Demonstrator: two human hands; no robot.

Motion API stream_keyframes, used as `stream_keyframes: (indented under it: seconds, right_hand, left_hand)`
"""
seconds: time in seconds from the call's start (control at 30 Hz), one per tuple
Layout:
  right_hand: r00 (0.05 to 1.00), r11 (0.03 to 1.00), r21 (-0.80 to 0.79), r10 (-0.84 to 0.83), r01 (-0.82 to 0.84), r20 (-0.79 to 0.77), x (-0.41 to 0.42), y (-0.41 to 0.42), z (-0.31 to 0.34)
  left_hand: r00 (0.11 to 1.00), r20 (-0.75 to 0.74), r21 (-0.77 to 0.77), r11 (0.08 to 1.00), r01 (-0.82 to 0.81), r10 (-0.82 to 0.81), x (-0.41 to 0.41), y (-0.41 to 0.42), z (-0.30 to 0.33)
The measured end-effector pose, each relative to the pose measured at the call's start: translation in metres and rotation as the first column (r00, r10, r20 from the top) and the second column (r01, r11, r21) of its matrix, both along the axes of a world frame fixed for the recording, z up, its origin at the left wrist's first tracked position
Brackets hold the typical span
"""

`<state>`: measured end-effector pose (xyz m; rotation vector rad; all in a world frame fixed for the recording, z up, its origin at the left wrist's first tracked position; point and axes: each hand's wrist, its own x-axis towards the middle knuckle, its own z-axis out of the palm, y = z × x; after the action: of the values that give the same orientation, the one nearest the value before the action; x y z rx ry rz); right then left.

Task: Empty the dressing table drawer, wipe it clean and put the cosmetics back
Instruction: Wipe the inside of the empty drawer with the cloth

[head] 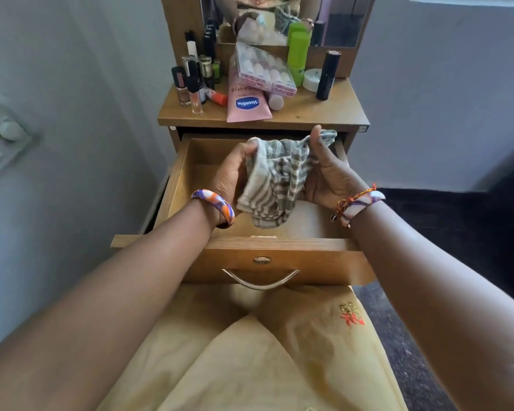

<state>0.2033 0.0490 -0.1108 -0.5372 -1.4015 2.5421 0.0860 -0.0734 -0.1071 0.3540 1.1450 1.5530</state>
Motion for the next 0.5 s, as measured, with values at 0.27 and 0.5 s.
stream_keyframes:
  seconds: [0.27,0.5]
  right_hand:
    - [0.983,0.994,-0.087,-0.047,0.063,0.177,0.003,0.003,0.001]
    - [0.901,0.984,0.033,-0.175,0.177,0.398,0.003,0.005,-0.010]
  left_hand:
    - [0.970,-0.235,-0.244,0.961,-0.126,0.067,-0.016,-0.002,-0.014]
    - [0.870,-0.392,-0.169,0.906,-0.388,0.299,-0.015,-0.004,-0.004]
